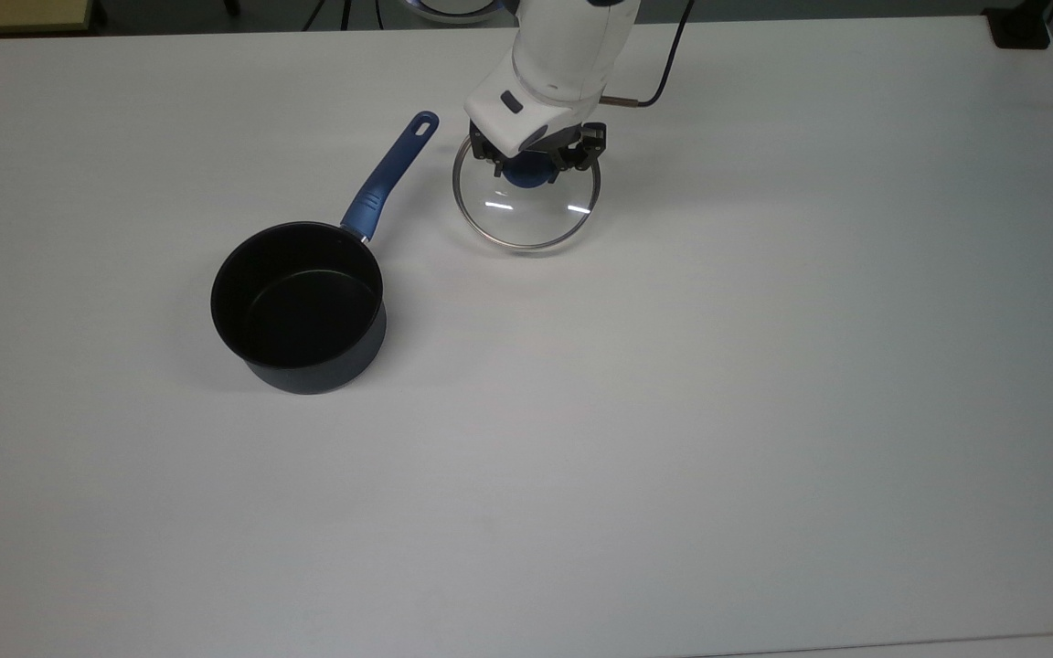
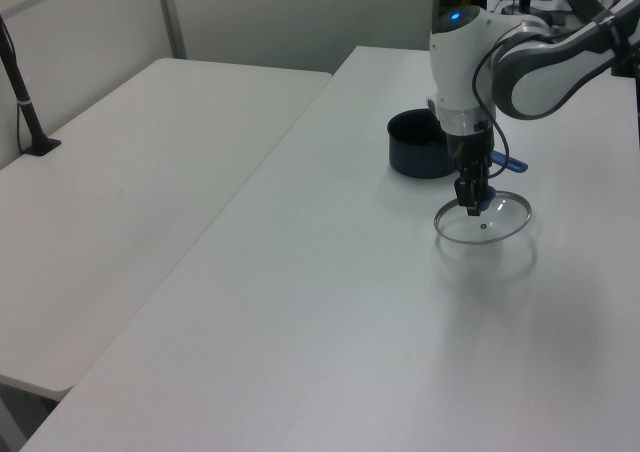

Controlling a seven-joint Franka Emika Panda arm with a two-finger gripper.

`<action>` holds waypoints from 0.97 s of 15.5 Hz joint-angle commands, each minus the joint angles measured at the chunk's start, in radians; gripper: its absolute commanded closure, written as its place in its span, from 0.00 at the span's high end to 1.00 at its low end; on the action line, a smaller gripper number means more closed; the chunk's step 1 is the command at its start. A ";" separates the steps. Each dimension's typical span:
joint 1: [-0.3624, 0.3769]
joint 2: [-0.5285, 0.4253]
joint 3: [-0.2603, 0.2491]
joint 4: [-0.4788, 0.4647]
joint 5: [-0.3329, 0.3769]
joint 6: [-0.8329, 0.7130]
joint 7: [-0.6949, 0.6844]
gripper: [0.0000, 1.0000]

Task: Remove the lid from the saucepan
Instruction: 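Lower the glass lid onto the table beside the saucepan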

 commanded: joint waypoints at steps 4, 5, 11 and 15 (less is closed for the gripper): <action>0.035 0.012 0.000 -0.016 -0.035 0.022 0.000 0.61; 0.036 0.020 -0.002 -0.016 -0.035 0.022 0.000 0.61; 0.041 0.043 -0.002 -0.016 -0.044 0.020 0.000 0.61; 0.045 0.052 0.000 -0.017 -0.050 0.017 -0.001 0.61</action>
